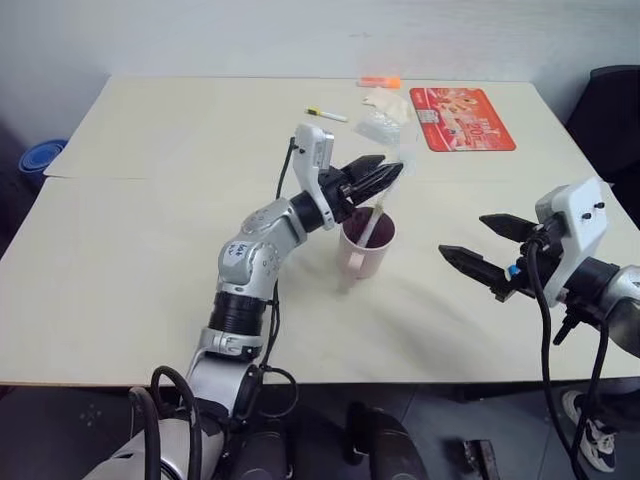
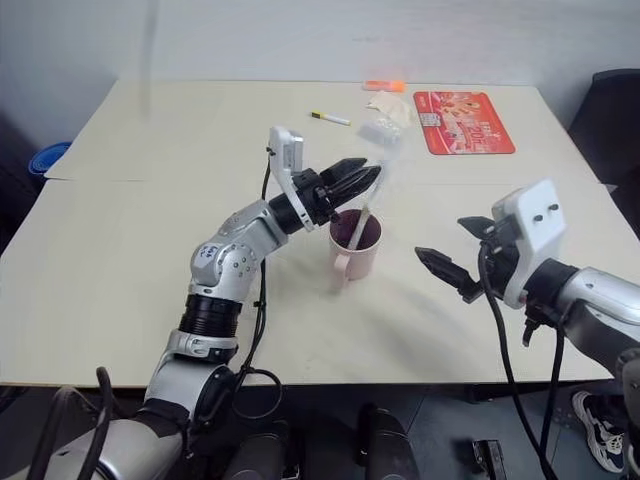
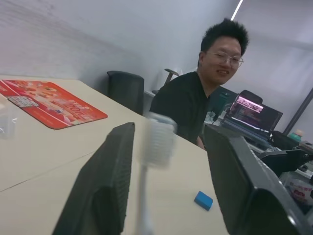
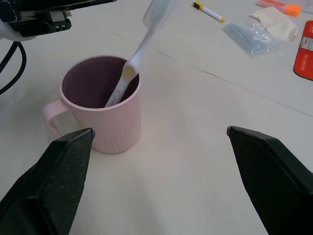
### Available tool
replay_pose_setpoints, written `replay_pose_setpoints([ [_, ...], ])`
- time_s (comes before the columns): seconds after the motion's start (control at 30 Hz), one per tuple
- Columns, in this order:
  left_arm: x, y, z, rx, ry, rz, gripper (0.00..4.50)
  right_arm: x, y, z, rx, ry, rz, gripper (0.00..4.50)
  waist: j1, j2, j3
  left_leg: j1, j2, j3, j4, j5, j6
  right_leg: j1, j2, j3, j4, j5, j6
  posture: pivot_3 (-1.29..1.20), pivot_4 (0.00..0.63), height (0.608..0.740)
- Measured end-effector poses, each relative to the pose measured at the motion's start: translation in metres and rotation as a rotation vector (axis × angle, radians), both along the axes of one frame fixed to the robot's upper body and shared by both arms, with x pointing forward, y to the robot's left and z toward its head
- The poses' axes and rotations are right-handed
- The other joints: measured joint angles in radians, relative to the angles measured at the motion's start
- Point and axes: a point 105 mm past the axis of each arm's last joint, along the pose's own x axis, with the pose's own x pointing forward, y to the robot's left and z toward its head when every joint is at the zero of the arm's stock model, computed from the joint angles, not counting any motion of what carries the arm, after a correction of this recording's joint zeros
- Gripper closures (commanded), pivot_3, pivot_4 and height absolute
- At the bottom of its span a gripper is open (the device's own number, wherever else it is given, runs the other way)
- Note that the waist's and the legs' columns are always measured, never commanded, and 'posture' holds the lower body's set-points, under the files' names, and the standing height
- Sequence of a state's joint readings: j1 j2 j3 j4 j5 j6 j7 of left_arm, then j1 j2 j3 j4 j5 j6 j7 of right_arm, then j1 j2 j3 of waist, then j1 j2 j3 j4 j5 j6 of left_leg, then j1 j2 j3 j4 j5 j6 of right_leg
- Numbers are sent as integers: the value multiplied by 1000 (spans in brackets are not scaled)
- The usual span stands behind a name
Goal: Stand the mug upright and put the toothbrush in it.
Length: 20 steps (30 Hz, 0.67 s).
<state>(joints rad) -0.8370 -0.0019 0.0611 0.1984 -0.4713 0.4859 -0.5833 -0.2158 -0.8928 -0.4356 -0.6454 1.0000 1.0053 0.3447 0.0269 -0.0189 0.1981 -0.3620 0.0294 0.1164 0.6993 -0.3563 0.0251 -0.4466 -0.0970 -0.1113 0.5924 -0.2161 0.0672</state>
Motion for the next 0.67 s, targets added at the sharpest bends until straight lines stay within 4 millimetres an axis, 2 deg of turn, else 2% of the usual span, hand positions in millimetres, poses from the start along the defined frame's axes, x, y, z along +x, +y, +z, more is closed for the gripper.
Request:
replay_pose_setpoints([
  [0.13,-4,4,-3,-4,-7,10,40,1,0,-1,9,11,14,0,0,0,0,0,0,0,0,0,0,0,0,1,0,0,0,0,150,740],
  [0.2,-8,10,-3,7,-25,20,14,1,2,-2,8,23,33,0,0,0,0,0,0,0,0,0,0,0,0,1,0,0,0,0,150,740],
  [0.33,-25,89,-10,314,-82,42,14,-10,-2,-13,-60,132,165,0,-25,1,0,2,2,2,-2,0,-2,-1,2,3,1,-1,-2,0,150,740],
  [0.37,-32,115,-14,418,-85,48,14,-14,-6,-17,-82,167,204,0,-29,2,0,3,3,2,-3,-1,-3,-1,3,1,1,-2,-3,0,150,740],
  [0.5,-67,176,-20,761,-106,-44,14,-24,-18,-18,-148,226,341,0,-24,2,0,3,2,3,-2,-3,-1,-1,2,-3,-1,-2,-2,0,150,740],
  [0.57,-83,195,-19,907,-130,-107,14,-21,-28,-14,-182,219,359,0,-18,3,0,2,1,3,0,-5,1,-1,-1,-3,-4,-3,-2,0,150,740],
  [0.67,-94,211,-8,996,-173,-141,14,-14,-41,-5,-203,187,356,0,-5,3,0,2,0,4,0,-7,3,-1,-3,-3,-4,-3,-2,0,150,740],
])
